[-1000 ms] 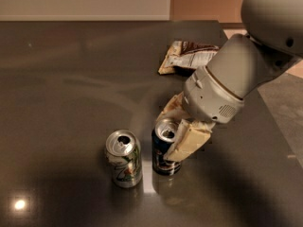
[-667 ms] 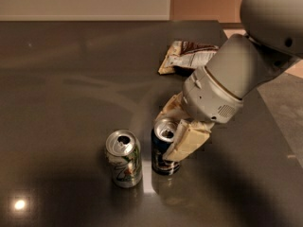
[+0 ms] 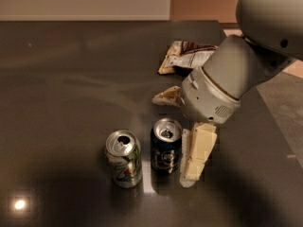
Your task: Move pepsi can near 7up can
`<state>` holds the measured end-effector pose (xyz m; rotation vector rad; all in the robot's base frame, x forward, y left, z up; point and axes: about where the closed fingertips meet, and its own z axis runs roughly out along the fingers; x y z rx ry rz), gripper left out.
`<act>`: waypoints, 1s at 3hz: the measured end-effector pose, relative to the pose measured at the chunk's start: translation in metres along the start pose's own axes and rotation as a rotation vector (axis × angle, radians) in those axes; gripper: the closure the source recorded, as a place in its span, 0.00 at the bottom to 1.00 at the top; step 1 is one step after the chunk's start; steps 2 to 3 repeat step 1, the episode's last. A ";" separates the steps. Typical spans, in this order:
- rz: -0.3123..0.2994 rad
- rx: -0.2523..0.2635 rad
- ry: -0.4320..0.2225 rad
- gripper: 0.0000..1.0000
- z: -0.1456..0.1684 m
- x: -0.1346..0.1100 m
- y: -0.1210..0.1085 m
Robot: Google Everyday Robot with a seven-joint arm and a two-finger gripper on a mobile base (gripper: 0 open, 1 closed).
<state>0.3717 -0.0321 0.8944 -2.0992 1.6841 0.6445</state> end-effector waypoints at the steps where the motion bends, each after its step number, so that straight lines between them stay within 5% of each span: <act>1: 0.000 0.000 0.000 0.00 0.000 0.000 0.000; 3: 0.000 0.000 0.000 0.00 0.000 0.000 0.000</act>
Offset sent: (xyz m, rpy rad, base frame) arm 0.0000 0.0000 0.0000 0.0000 0.0000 0.0000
